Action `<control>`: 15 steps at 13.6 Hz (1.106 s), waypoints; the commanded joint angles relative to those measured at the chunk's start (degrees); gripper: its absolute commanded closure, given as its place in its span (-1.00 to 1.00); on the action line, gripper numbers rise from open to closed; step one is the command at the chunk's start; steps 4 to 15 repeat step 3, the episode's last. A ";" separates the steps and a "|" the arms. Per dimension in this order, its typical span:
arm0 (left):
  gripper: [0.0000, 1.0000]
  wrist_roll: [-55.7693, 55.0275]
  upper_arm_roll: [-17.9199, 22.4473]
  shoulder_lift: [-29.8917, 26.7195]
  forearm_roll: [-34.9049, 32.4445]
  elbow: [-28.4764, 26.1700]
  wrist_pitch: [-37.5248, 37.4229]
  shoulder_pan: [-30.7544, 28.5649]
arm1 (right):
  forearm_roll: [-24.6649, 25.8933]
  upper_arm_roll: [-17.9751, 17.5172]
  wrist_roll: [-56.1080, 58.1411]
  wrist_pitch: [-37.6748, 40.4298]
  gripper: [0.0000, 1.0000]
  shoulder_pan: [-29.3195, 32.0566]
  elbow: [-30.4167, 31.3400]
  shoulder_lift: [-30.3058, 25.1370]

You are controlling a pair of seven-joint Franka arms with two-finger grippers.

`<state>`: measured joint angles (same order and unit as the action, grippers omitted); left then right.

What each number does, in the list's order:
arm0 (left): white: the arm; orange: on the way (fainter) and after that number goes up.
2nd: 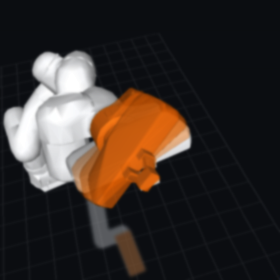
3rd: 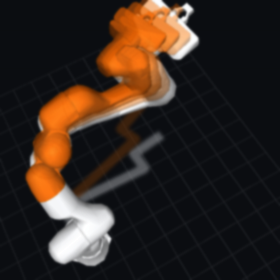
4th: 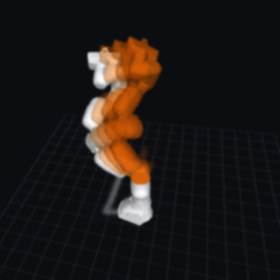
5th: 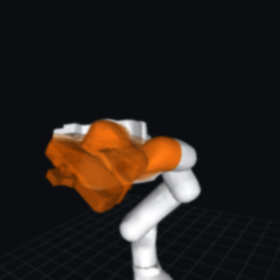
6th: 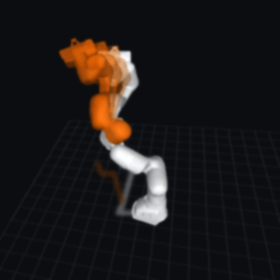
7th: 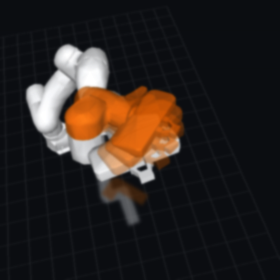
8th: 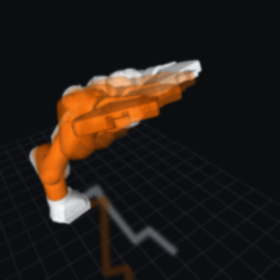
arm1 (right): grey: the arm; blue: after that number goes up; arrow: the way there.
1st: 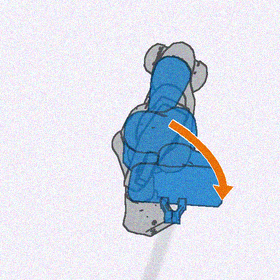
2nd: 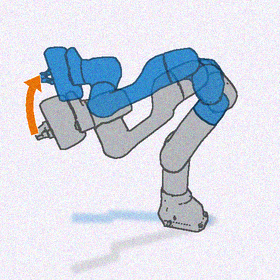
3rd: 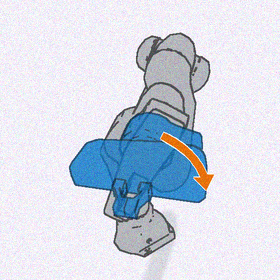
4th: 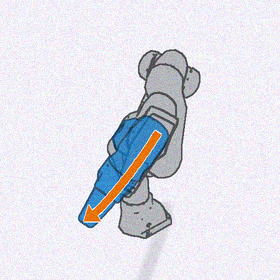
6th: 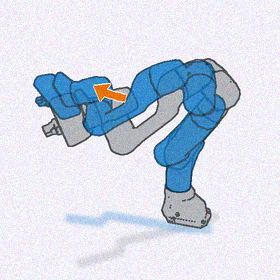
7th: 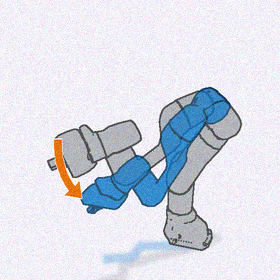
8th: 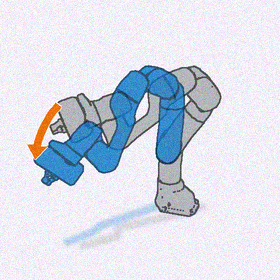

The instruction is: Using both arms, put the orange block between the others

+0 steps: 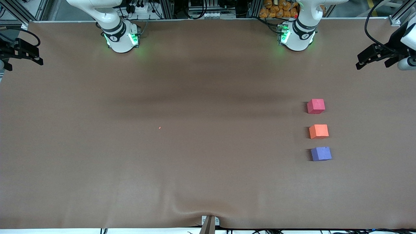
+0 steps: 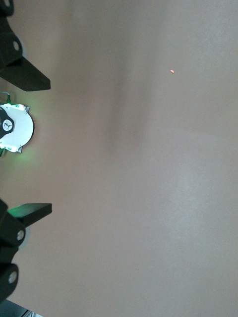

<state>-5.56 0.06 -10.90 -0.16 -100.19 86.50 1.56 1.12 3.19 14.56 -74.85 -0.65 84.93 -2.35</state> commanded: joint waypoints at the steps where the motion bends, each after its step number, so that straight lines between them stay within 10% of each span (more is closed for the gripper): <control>1: -1.00 0.46 0.03 3.07 -1.34 5.78 -5.19 0.46 | 1.69 0.06 0.03 0.14 -1.00 -0.67 -0.64 0.24; 15: -1.00 0.37 -0.06 3.07 -1.34 5.97 -5.29 0.46 | 1.61 -0.03 -0.06 0.14 -1.00 -0.75 -0.82 0.24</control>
